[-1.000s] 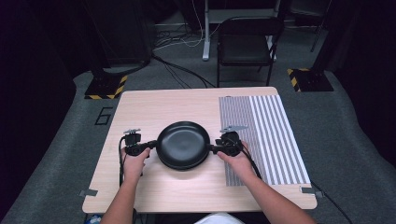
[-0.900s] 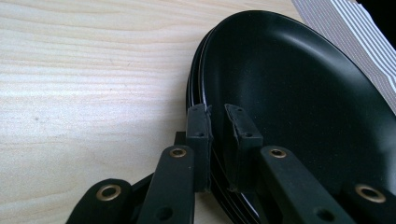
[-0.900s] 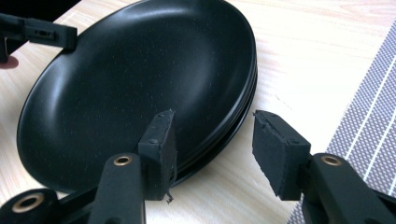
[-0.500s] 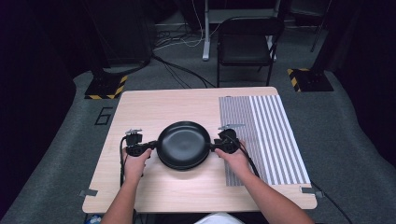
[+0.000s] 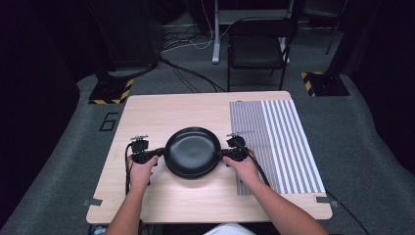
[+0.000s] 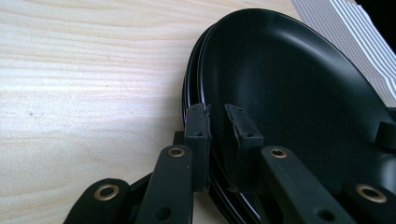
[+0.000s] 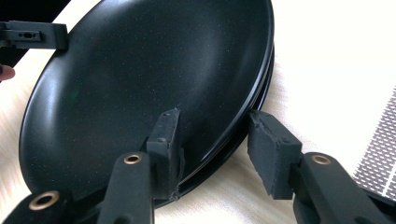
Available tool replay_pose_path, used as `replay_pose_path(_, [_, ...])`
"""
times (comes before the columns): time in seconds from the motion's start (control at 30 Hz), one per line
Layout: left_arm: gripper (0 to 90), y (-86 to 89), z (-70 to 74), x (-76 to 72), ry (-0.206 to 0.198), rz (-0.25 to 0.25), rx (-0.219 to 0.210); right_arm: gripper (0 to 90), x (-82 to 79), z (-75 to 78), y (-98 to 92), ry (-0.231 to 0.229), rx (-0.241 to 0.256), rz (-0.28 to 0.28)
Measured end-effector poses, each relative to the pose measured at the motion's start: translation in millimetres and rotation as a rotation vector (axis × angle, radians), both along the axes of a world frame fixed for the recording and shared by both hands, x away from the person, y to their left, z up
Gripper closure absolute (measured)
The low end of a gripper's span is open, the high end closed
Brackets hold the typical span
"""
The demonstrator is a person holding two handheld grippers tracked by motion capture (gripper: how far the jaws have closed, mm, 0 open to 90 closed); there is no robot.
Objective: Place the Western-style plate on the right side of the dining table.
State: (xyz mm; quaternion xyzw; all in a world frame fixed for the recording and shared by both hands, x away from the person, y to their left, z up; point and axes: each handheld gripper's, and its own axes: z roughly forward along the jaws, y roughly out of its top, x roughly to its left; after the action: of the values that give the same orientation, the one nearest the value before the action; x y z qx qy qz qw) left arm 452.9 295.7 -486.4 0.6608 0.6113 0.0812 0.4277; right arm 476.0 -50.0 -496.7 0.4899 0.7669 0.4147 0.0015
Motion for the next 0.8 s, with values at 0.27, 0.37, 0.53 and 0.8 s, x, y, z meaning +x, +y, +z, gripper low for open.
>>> replay_pose_path(0.27, [80.0, -8.9, -2.2, 2.8, 0.014, -0.024, -0.005, 61.8, 0.6, 4.1, -3.8, 0.001, 0.019, -0.032])
replay_pose_path(0.37, [77.1, -15.2, -3.6, 4.2, 0.012, -0.033, 0.021, 62.1, 1.8, 5.8, -7.3, 0.020, 0.030, -0.038])
replay_pose_path(0.53, [74.5, -19.2, -7.3, 5.2, 0.001, -0.027, 0.017, 62.8, 3.0, 5.7, -11.4, 0.020, 0.043, -0.037])
replay_pose_path(0.8, [68.0, -31.5, -14.7, 8.6, -0.009, -0.031, 0.008, 63.6, 4.0, 9.5, -15.3, 0.011, 0.038, -0.057])
